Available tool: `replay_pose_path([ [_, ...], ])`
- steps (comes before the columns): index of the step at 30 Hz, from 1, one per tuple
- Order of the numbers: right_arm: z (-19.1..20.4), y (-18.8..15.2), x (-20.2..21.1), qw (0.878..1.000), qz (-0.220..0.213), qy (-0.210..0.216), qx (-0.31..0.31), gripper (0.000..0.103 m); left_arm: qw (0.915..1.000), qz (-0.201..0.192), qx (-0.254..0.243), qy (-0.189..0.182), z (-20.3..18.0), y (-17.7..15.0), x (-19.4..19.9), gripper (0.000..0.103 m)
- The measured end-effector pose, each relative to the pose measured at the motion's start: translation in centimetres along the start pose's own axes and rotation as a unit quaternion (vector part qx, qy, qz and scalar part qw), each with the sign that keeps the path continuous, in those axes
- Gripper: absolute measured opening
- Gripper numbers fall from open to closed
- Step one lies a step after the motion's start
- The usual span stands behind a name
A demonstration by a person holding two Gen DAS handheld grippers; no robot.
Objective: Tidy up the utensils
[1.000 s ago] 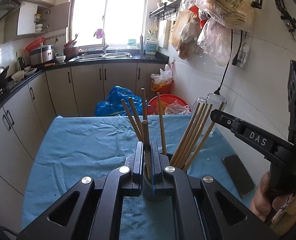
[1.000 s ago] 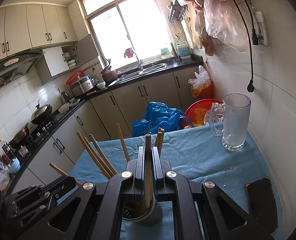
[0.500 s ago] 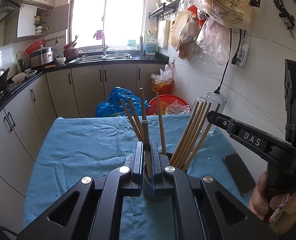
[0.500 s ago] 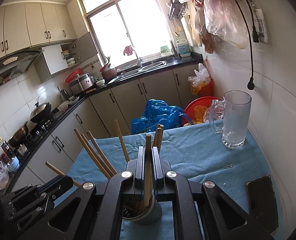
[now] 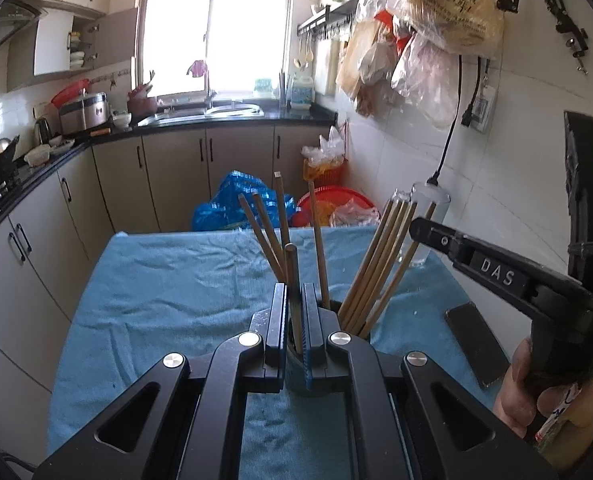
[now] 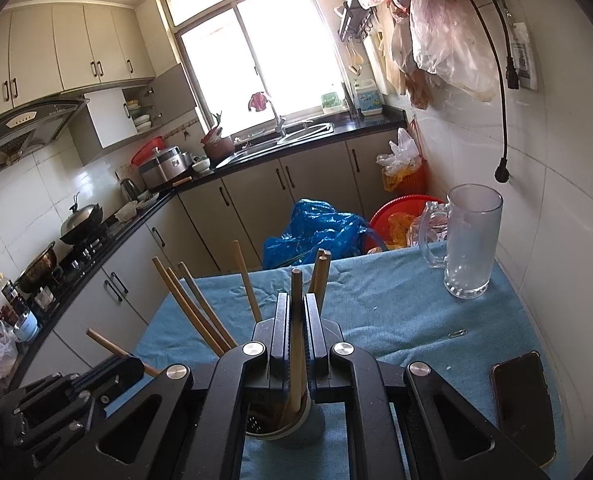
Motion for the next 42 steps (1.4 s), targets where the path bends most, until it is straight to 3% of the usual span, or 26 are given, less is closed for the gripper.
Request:
replay_pose_path([
  [12,0.5,1.0,1.2,1.000,-0.007,0.000,0.005,0.008,0.9999,-0.012,0.008,0.006,0.3,0.6,2.1,0.006],
  [15,0.6,1.5,2.0,1.000,-0.012,0.002,0.002,0.017,0.9998,-0.017,0.005,0.005,0.0,0.8,3.4,0.011],
  [24,2.2,3.0,8.1,0.999,-0.045,0.004,0.020,0.033,0.9980,-0.055,0.017,0.027,0.5,1.5,9.6,0.055],
  [26,2.6,2.9,9.7,0.998,-0.052,0.004,0.029,0.042,0.9969,-0.066,0.022,0.036,1.0,1.4,11.3,0.073],
  [32,3.8,0.9,15.1,0.996,-0.071,-0.008,0.059,0.066,0.9848,-0.134,0.019,0.108,3.0,0.7,17.7,0.100],
  [37,4.2,-2.1,17.9,0.994,-0.078,-0.017,0.069,0.080,0.9782,-0.144,0.025,0.148,4.2,-1.1,21.2,0.103],
  [42,4.6,-5.7,19.3,0.993,-0.069,-0.034,0.084,0.084,0.9769,-0.137,0.001,0.164,3.6,-3.5,22.8,0.103],
])
Point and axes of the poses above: each gripper's, at about its wrist camera, not at the fingertips, and x roughly against the way its jaws point, z to its left, y to its top, the point moved 8 cm from there along -x, roughly the way its jaws point, and after that the axes turned 7 degrees about -z, right-handed, at the moved point
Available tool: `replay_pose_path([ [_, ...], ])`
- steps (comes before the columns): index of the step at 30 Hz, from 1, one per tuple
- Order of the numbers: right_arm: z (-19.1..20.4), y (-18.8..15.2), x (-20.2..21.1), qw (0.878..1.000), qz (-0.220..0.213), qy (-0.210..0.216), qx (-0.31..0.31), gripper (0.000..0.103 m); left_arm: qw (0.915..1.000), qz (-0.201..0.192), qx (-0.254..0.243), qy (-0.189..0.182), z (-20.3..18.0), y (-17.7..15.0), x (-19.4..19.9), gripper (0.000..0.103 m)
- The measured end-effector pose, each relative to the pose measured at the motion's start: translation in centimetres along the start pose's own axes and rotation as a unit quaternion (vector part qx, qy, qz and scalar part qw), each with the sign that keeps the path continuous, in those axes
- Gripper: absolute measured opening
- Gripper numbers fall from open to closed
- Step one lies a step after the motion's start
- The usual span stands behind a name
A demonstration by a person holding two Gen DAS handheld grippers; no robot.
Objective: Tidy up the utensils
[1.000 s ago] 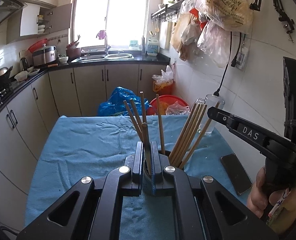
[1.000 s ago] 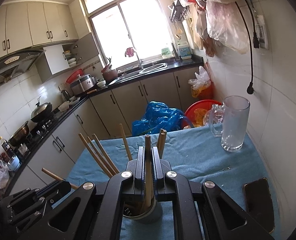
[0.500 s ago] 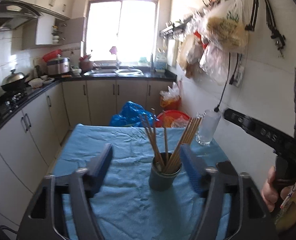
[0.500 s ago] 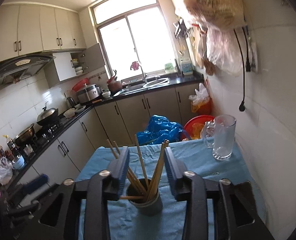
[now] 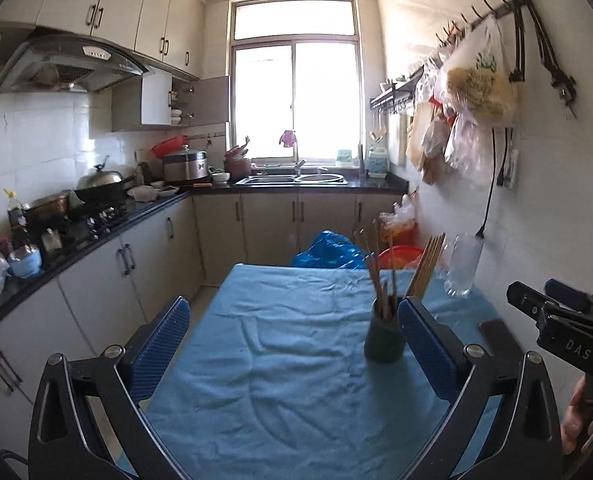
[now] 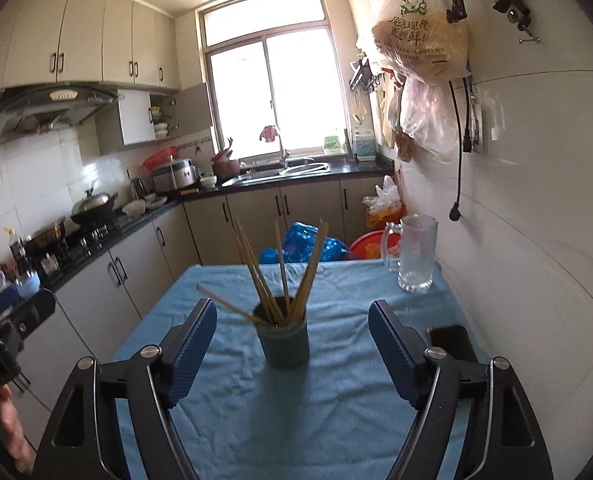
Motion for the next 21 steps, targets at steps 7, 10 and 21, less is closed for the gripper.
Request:
replay_pose_path([
  [7,-1.1,-3.5,1.8,0.999,0.000,-0.034,-0.021,0.090,0.9995,0.030,-0.011,0.006,-0.5,-3.8,1.4,0.103],
  [10,-2.6,-4.3,2.7,0.997,-0.017,-0.057,-0.049,0.096,0.9982,0.059,0.000,-0.007,-0.8,-5.8,1.2,0.103],
  [21,-5.8,-6.5,3.1,0.991,-0.006,-0.082,-0.106,0.103,0.9946,0.100,-0.007,-0.027,-2.5,-9.4,1.2,0.103],
])
Point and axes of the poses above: each gripper's, at about its wrist camera, not at the fingertips, and x roughly against the way its jaws point, z to its left, y to its top, the point moved 8 cm from there along -x, roughly the way its jaws point, and after that the axes turned 7 degrees about -z, right-handed, at the moved point
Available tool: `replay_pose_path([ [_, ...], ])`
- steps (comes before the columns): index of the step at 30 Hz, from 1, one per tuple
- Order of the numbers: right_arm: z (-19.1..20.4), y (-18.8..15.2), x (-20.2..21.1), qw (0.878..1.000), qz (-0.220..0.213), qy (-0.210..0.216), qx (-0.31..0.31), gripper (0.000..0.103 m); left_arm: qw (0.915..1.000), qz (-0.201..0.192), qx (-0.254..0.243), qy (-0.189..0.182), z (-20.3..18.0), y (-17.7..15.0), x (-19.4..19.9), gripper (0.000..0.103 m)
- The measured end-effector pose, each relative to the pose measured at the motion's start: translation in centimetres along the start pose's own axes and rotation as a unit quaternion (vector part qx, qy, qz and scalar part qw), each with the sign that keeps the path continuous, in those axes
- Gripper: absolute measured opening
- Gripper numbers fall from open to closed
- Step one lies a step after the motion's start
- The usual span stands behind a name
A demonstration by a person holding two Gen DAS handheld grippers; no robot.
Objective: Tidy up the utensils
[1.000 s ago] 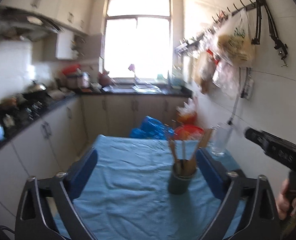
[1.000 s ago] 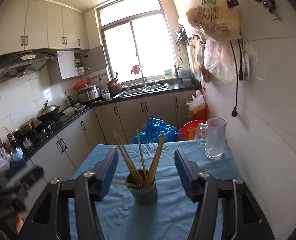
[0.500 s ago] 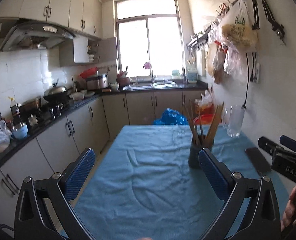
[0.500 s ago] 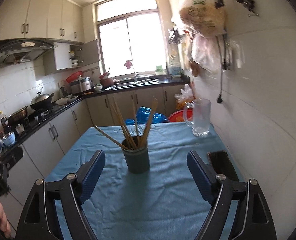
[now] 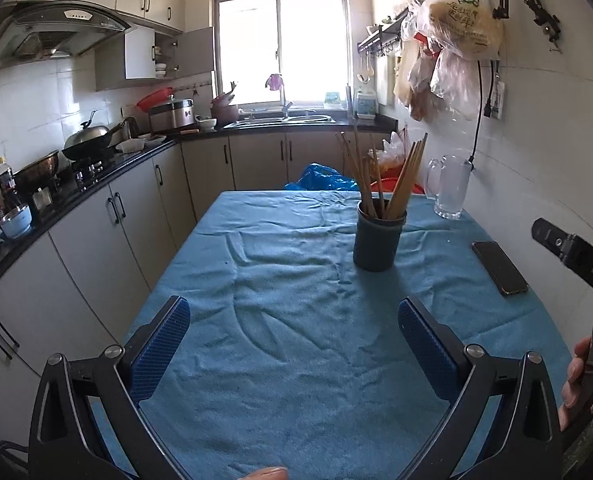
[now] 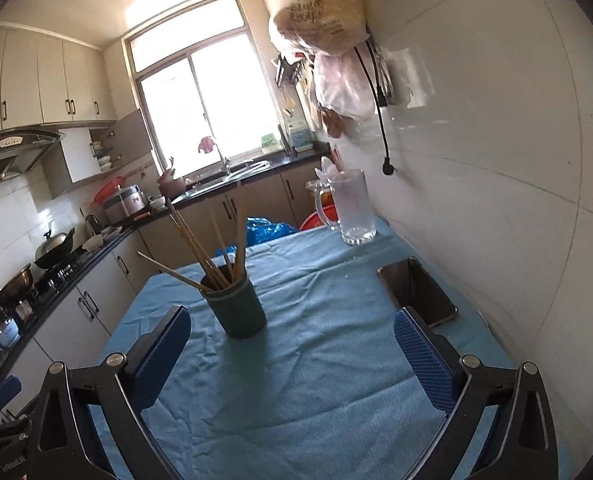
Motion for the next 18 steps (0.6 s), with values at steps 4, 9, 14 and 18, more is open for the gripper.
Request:
replay_pose_path([
  [4,0.4,-0.9,-0.3,1.000,0.017,0.016,-0.004,0.103,1.0000,0.005,-0.004,-0.003,-0.4,-0.5,-0.1,0.103],
  [9,0.9,-1.4,-0.3,0.999,0.024,0.037,-0.016,0.103,0.9999,0.010,-0.002,-0.004,-0.4,-0.8,-0.2,0.103],
  [14,0.5,-2.5,-1.1,0.996,0.054,0.055,-0.049,0.103,0.9999,0.015,-0.002,-0.003,-0.5,-1.0,-0.5,0.103],
  [18,0.0,-3.6,-1.8,0.994,0.078,0.049,-0.061,0.103,0.9998,0.022,-0.002,-0.003,-0.6,-1.4,-1.0,0.103],
])
Point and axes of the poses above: each gripper's, at about its wrist camera, not at the fingertips, and x roughly against the way its jaws point, z to its left, y to its top, the point moved 8 cm from there along -x, roughly the way its jaws point, and after that the axes turned 7 degrees about -z, right-handed, at the moved point
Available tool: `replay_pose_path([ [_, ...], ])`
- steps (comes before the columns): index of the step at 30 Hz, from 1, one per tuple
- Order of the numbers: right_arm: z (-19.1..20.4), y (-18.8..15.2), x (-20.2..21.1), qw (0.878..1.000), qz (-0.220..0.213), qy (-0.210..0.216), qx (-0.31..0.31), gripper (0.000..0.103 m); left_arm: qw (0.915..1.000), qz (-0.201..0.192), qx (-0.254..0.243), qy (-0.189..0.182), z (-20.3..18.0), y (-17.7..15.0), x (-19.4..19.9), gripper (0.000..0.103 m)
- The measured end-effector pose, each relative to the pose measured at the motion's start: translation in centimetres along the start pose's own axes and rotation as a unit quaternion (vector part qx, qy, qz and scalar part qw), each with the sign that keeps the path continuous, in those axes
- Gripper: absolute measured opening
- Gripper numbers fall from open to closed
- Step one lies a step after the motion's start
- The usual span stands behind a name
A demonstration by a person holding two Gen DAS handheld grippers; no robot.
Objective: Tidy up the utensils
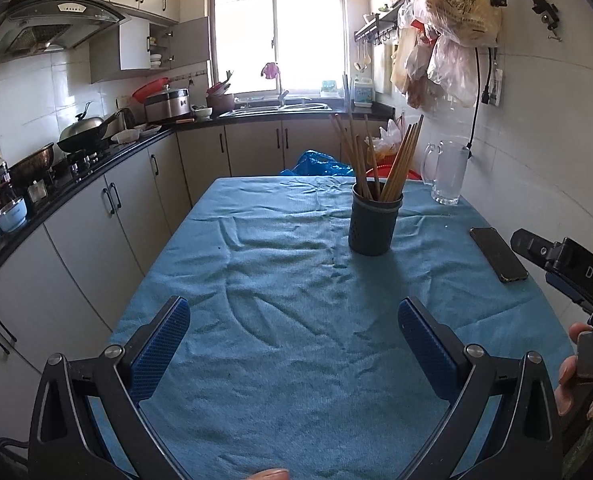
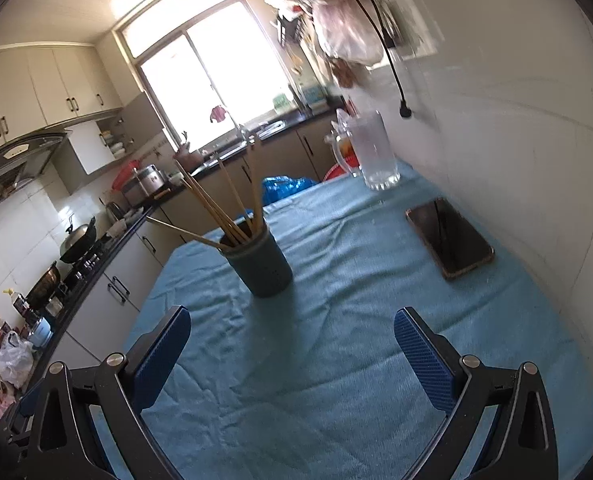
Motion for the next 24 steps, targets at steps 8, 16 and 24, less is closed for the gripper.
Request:
replay_pose_path([
  [8,-0.9,0.7,0.8,0.998,-0.038,-0.051,0.014,0.103,0.9999,0.014,-0.001,-0.001,-0.3,-0.5,-1.1,0.103],
  [16,-1.2,2.7,3.2,0.972,-0.137,-0.163,0.098,0.103,0.9997,0.022,0.001,0.010,-0.1,-0.8,-2.3,0.103],
  [24,-0.9,2.3,2.5,0.959,-0.130,-0.201,0.149,0.103,0.9996,0.022,0.000,0.021,0.0,-0.9,-3.1,0.103],
])
Point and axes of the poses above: each gripper's, at about its wrist camera, not at the fingertips, and x roughly against the way its jaws point, z to its left, y to its top, the point moved 8 cm from there along -x, roughly the way its jaws point, and after that the axes turned 7 degrees about -z, right-handed, at the moved point
